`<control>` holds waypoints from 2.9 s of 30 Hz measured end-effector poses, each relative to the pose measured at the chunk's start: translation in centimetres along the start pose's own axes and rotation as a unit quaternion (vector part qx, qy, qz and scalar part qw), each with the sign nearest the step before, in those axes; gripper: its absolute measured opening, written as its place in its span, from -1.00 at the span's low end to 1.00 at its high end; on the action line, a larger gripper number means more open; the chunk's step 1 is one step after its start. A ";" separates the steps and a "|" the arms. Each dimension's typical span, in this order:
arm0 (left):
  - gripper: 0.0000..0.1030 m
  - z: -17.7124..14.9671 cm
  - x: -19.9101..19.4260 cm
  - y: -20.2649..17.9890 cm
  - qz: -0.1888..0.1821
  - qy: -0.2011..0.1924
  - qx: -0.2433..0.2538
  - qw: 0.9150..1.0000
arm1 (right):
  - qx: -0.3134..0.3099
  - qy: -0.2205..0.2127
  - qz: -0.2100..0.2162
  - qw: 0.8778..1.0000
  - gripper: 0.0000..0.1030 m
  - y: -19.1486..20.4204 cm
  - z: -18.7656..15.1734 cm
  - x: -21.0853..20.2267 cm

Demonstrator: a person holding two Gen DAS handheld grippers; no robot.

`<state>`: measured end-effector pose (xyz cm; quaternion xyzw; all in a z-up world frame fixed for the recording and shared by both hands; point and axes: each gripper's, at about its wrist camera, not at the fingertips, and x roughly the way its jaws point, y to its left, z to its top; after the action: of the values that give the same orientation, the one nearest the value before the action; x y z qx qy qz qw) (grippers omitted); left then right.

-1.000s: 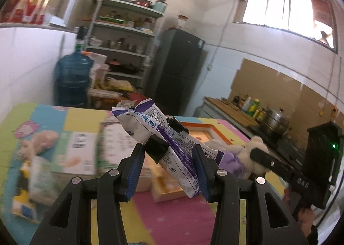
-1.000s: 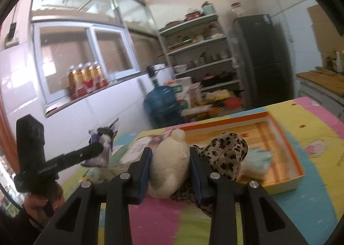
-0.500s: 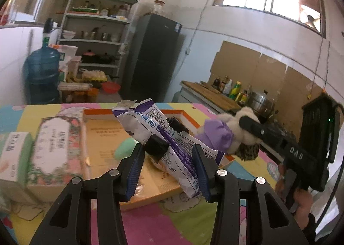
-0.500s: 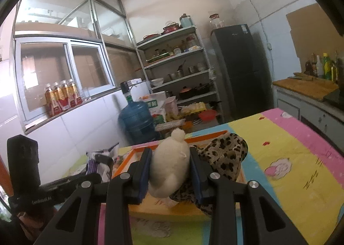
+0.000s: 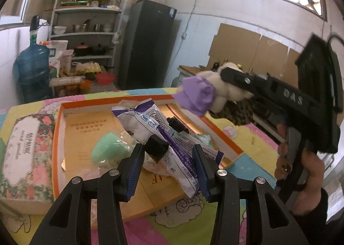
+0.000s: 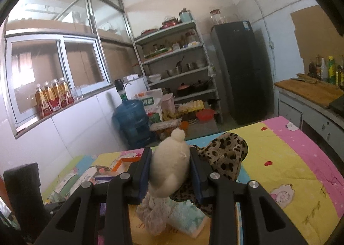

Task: Organize soft objects
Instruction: 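Open the left tool to drop the wrapper in the box while the right tool releases the bear, then withdraw both tools from the box back toward the pile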

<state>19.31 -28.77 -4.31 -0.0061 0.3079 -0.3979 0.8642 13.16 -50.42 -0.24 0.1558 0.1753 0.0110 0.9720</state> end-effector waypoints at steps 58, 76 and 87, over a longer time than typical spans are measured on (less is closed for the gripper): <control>0.36 -0.9 -5.9 3.3 0.055 -0.047 -0.029 0.997 | 0.003 0.042 0.024 0.999 0.03 2.4 -2.3 3.0; 0.36 -3.9 -15.5 8.8 0.125 -0.100 -0.050 0.986 | -0.046 0.062 0.102 0.992 0.03 15.5 -5.8 0.7; 0.36 -6.8 -20.3 14.9 0.182 -0.076 -0.052 0.979 | -0.074 0.093 0.137 0.983 0.03 21.4 -8.4 1.5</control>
<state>15.80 -2.99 -2.90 -0.0254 0.2581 -0.2158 0.9414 12.41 -27.48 -1.69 0.1047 0.2403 0.1717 0.9496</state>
